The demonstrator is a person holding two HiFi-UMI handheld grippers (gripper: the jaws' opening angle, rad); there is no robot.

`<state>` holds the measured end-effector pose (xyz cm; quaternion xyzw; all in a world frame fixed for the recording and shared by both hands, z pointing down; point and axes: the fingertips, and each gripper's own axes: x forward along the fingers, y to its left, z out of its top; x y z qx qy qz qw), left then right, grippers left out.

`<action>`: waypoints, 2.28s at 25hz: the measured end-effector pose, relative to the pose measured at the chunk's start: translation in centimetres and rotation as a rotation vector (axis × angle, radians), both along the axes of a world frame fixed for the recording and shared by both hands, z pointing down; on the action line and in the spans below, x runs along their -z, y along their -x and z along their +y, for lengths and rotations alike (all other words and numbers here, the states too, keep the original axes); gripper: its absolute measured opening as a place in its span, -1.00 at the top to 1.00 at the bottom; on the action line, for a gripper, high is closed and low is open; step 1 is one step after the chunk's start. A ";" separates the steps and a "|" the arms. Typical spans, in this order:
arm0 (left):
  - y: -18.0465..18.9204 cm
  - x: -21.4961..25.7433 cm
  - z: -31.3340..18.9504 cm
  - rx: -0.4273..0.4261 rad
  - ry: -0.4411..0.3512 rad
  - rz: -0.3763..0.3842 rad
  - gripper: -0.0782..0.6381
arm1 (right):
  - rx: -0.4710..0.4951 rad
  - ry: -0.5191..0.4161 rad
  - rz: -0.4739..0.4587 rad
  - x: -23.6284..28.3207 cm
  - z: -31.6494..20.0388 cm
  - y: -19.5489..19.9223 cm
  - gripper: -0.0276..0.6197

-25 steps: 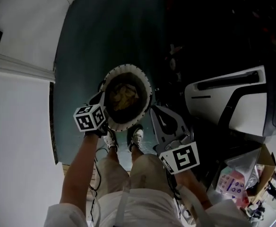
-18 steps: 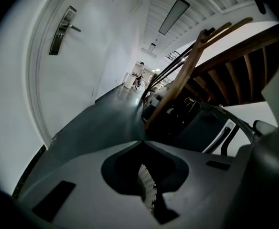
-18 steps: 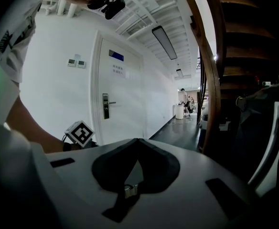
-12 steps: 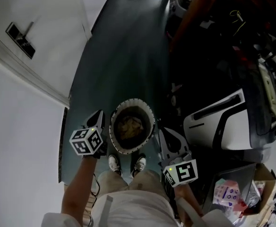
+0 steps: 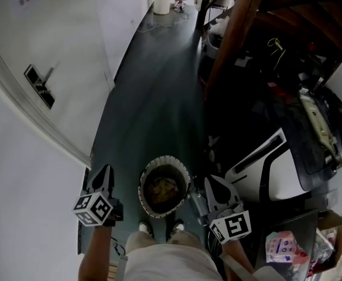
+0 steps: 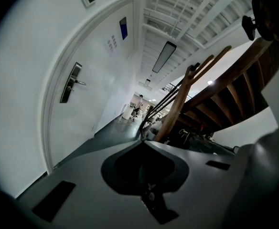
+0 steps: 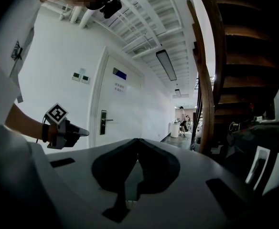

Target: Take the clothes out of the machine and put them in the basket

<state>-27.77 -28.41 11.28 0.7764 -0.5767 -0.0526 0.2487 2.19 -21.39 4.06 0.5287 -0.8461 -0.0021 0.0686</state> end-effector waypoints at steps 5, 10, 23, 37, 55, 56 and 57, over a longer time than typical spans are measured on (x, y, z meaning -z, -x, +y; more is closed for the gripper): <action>1.0 4.2 1.6 0.027 -0.080 0.011 0.74 | -0.044 -0.046 -0.005 2.2 0.9 -2.3 0.87; 1.9 7.2 2.8 0.054 -0.132 0.026 0.74 | -0.091 -0.064 -0.011 3.2 1.9 -4.5 0.87; 2.4 6.9 4.3 0.103 -0.123 0.101 0.74 | -0.088 -0.099 -0.012 4.9 1.5 -4.8 0.87; 2.6 7.6 2.6 0.092 -0.143 0.110 0.74 | -0.015 -0.099 0.003 5.5 -0.4 -1.9 0.87; 4.1 9.0 4.3 0.139 -0.175 0.141 0.74 | 0.101 -0.157 0.008 7.7 -0.5 2.0 0.87; 4.2 9.0 4.3 0.141 -0.183 0.140 0.74 | 0.106 -0.156 0.006 7.7 -0.5 2.1 0.87; 4.2 9.0 4.4 0.143 -0.185 0.140 0.74 | 0.111 -0.153 0.005 7.6 -0.4 2.2 0.87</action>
